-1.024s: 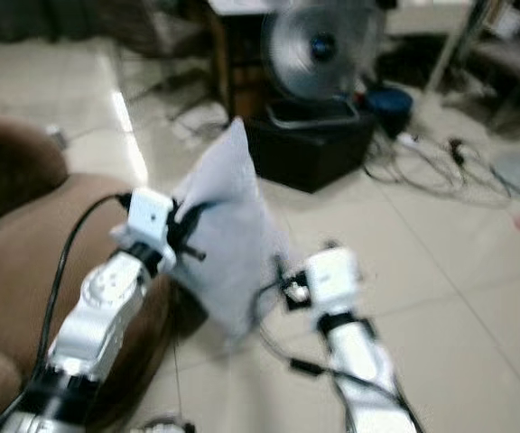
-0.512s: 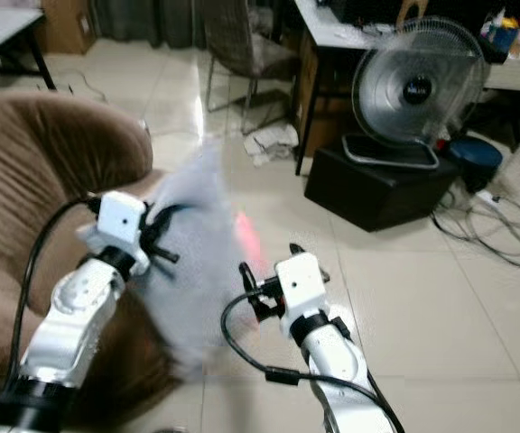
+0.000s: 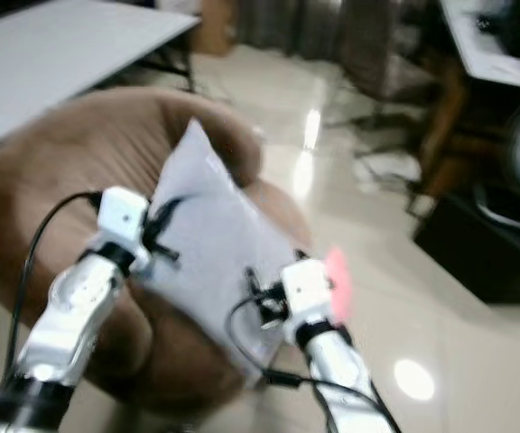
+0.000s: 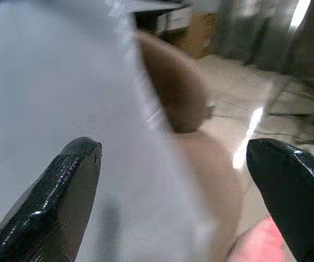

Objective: Move the pillow to the sofa from floor

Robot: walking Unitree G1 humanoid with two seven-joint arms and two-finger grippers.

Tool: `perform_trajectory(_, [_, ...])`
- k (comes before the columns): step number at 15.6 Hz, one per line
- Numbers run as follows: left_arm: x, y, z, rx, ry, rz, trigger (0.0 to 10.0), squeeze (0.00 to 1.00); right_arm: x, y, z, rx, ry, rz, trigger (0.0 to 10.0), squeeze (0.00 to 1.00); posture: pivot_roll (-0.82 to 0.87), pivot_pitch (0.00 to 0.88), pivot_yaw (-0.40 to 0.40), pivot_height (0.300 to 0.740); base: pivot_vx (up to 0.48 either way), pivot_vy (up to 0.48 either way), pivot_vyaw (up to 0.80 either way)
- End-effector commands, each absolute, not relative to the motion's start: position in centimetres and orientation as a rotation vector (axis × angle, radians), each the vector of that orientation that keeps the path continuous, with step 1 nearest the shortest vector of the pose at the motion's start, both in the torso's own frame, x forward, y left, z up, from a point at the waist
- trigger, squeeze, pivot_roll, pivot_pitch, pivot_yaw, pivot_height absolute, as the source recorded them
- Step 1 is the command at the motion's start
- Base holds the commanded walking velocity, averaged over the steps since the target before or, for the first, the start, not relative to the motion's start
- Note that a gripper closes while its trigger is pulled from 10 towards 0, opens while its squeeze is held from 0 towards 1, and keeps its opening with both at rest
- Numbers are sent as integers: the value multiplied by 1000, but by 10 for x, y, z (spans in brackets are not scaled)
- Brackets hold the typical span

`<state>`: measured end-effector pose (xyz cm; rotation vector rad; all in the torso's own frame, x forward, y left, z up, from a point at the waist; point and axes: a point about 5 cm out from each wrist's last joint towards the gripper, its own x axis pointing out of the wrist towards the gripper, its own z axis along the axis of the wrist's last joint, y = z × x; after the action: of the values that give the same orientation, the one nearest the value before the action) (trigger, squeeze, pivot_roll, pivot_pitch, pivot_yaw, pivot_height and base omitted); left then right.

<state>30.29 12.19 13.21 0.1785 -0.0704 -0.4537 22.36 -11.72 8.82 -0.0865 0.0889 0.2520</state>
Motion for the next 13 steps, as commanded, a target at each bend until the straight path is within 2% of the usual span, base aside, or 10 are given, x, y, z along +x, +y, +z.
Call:
perform_trajectory(1, [305,106,141,189,-118,-516,10000,0,224,-127,84,-84,108,199,10000,0,84,0,12,740,368,0,0])
perform_trajectory(4, [333,73,136,161,-51,-576,10000,0,221,-133,80,-82,138,182,10000,0,75,13,15,740,318,0,0])
perform_trajectory(7, [362,62,126,189,77,-472,10000,0,214,-125,78,-86,156,278,10000,0,55,47,17,740,0,0,0])
perform_trajectory(9, [375,67,124,296,148,-356,10000,0,202,-120,75,-86,188,371,10000,0,45,57,25,740,0,0,0])
perform_trajectory(11, [384,87,122,531,223,-221,10000,0,182,-111,71,-31,258,561,10000,0,26,67,48,740,0,0,0])
perform_trajectory(13, [387,105,117,575,309,-166,10000,0,171,-112,66,-37,302,637,10000,0,19,70,60,740,0,0,0])
